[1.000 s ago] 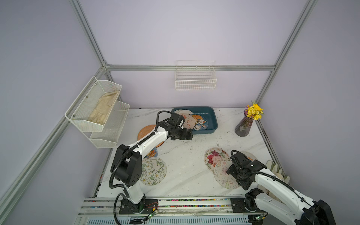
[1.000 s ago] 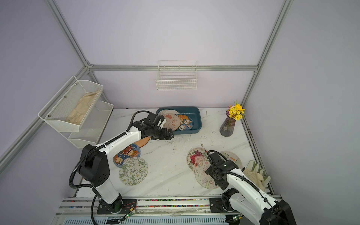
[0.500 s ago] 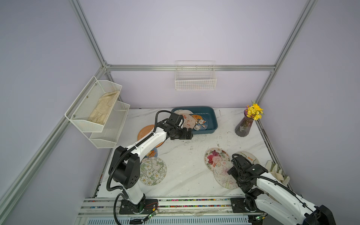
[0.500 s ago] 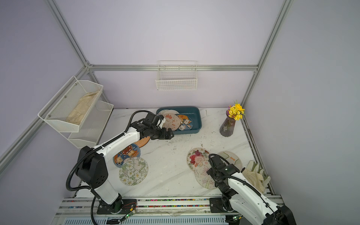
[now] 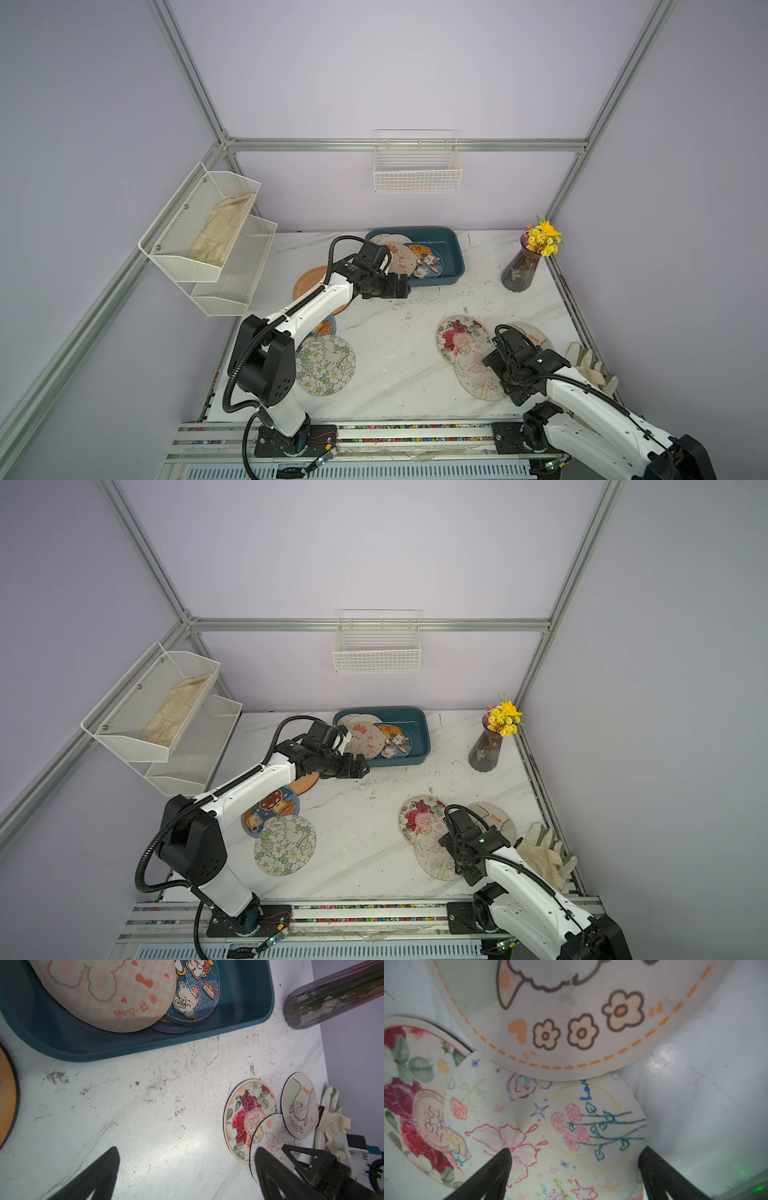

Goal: Put the coasters into the storage box
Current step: Pick up the coaster from the center of the board.

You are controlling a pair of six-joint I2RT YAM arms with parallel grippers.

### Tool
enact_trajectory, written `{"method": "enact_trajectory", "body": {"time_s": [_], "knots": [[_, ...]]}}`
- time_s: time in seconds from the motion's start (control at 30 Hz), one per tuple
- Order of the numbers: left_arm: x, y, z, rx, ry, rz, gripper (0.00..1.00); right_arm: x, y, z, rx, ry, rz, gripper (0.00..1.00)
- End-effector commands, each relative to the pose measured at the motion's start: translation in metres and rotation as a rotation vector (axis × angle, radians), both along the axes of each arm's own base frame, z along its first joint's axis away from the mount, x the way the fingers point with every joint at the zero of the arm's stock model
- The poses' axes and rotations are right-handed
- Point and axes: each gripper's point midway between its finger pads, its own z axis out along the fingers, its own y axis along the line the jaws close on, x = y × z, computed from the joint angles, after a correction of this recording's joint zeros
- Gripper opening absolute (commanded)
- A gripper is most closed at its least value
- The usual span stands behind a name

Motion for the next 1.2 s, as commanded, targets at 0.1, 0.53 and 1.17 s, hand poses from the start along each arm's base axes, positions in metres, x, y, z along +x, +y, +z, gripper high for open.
{"method": "enact_trajectory", "body": {"time_s": [0.1, 0.53, 1.17], "knots": [[-0.007, 0.006, 0.006, -0.012, -0.020, 0.013, 1.00, -0.006, 0.010, -0.016, 0.053, 0.032, 0.008, 0.90], [-0.012, 0.009, 0.006, -0.011, -0.021, 0.019, 1.00, -0.004, 0.007, 0.003, 0.007, 0.032, 0.056, 0.23], [-0.028, 0.017, -0.011, -0.010, 0.030, 0.038, 1.00, 0.035, 0.037, 0.067, 0.040, -0.060, 0.200, 0.00]]}}
